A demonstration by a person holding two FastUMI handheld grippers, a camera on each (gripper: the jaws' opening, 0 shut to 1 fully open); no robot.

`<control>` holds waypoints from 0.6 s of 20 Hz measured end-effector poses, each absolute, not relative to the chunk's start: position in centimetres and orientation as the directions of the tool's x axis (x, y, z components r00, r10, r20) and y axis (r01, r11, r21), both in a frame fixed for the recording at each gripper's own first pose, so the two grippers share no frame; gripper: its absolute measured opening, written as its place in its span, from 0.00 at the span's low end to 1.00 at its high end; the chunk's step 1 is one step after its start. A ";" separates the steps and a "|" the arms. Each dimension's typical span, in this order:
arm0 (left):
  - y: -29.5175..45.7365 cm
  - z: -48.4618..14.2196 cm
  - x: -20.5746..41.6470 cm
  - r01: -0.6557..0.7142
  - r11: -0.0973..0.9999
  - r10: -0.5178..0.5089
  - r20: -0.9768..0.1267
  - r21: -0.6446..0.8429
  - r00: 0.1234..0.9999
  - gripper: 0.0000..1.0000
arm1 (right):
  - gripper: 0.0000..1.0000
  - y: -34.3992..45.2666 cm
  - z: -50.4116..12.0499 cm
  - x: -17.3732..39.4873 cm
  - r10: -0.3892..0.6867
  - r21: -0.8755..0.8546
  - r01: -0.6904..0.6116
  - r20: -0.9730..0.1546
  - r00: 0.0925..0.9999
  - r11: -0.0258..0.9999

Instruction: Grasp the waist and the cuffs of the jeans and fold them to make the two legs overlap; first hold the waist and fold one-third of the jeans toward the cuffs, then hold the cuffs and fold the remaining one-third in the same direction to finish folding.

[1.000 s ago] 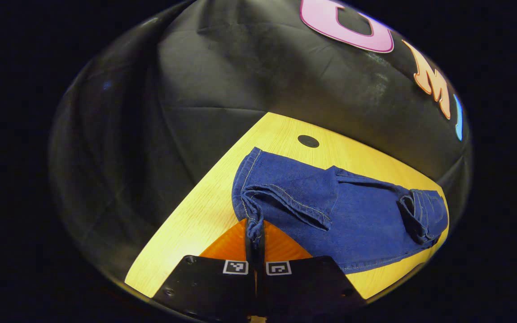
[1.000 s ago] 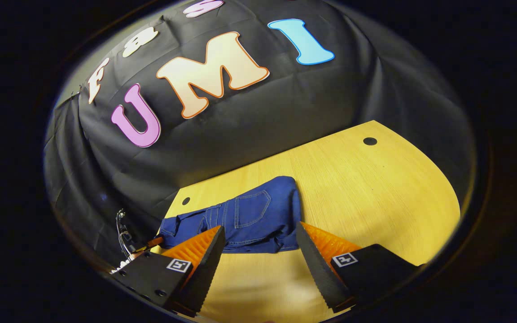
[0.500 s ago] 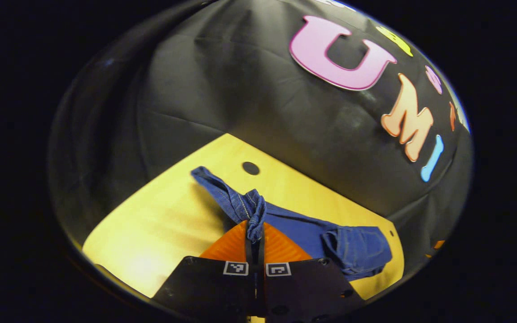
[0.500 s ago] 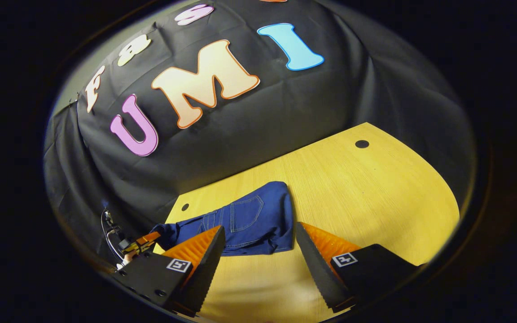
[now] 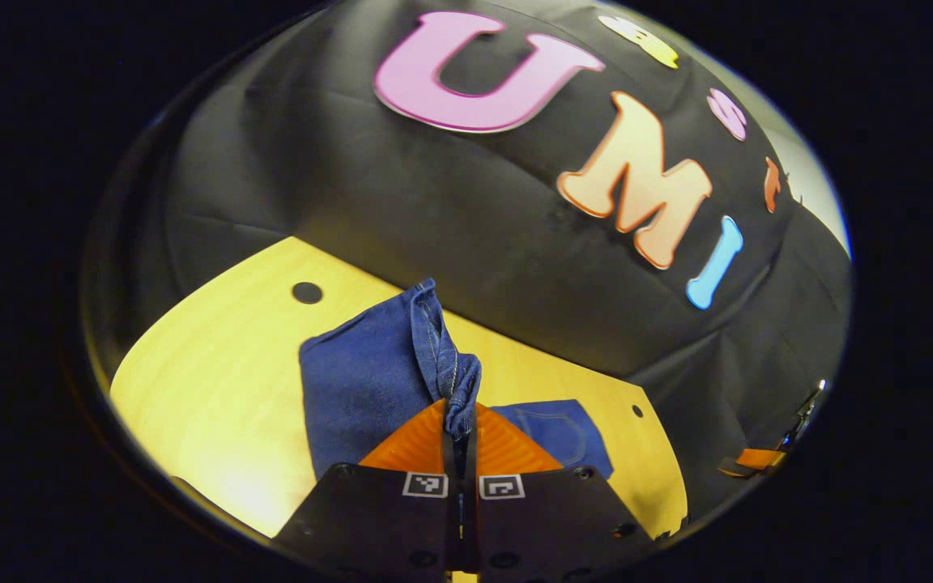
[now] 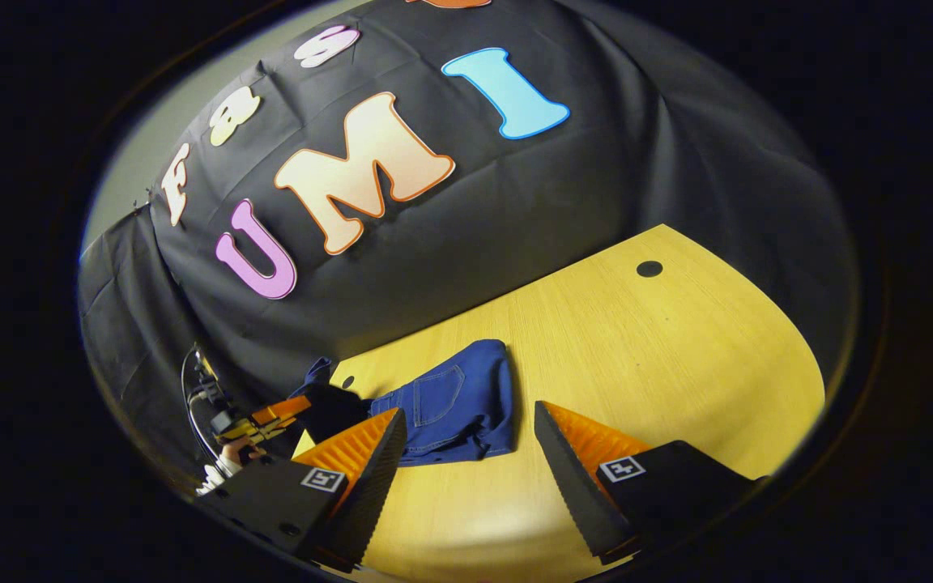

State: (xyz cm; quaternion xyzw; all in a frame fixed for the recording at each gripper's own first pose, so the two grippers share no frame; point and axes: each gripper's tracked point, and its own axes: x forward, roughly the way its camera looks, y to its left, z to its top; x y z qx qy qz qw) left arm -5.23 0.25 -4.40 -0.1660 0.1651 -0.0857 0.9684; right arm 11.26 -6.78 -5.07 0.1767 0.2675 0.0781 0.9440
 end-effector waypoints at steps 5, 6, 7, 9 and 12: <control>-7.8 -2.8 -3.1 0.150 0.937 -0.244 -0.284 -0.315 0.927 0.00 | 0.92 -10.2 -5.5 11.8 0.290 0.366 -0.110 -0.483 0.826 0.924; -9.5 -2.5 -2.6 0.165 0.935 -0.257 -0.279 -0.313 0.925 0.00 | 0.98 -10.7 -5.7 11.7 0.293 0.361 -0.117 -0.485 0.824 0.925; -11.0 -2.5 -2.3 0.177 0.935 -0.267 -0.279 -0.308 0.922 0.00 | 1.00 -11.1 -5.8 11.8 0.298 0.359 -0.124 -0.484 0.822 0.925; -13.7 -3.5 -2.2 0.193 0.939 -0.280 -0.306 -0.284 0.910 0.00 | 0.92 -11.5 -6.1 11.8 0.315 0.362 -0.138 -0.492 0.812 0.922; -16.2 -6.8 -2.8 0.205 0.949 -0.284 -0.364 -0.240 0.887 0.00 | 0.98 -12.0 -6.2 11.4 0.339 0.369 -0.161 -0.489 0.804 0.915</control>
